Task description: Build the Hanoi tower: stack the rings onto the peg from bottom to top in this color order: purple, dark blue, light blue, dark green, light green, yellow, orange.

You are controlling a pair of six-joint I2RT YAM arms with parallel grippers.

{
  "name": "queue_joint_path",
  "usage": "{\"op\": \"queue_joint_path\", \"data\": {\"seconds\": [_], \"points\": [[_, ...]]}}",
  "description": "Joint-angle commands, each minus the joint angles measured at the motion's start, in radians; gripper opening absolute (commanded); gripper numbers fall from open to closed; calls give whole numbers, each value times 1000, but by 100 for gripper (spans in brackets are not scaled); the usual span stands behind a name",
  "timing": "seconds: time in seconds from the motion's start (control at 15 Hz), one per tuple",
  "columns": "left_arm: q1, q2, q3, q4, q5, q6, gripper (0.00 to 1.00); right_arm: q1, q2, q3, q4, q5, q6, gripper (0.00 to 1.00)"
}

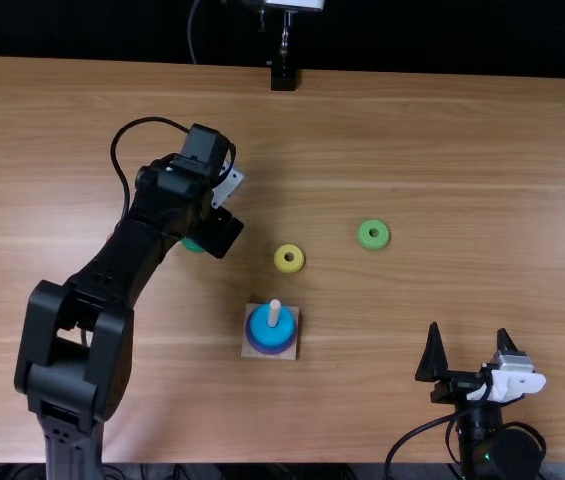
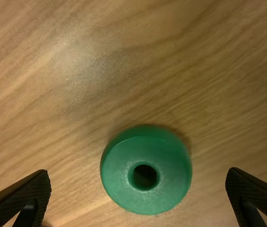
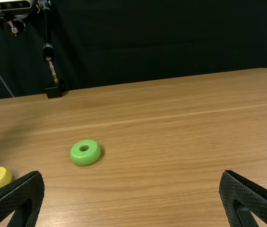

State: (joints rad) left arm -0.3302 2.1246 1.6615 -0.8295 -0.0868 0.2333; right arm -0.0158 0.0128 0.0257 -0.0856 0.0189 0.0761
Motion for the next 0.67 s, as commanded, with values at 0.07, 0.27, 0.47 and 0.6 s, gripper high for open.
{"op": "queue_joint_path", "data": {"seconds": [0.07,0.27,0.47,0.6], "points": [[-7,43,9,-3,-2,13,100,-9,-13,-10,-22,1,-2,100],[-6,44,9,-4,-2,15,100,-9,-13,-10,-22,0,-2,100],[-6,46,-19,-4,-3,13,100,-9,-13,-10,-22,1,-2,100],[-6,47,-19,-4,-5,15,100,-9,-13,-10,-22,1,-2,100]]}}
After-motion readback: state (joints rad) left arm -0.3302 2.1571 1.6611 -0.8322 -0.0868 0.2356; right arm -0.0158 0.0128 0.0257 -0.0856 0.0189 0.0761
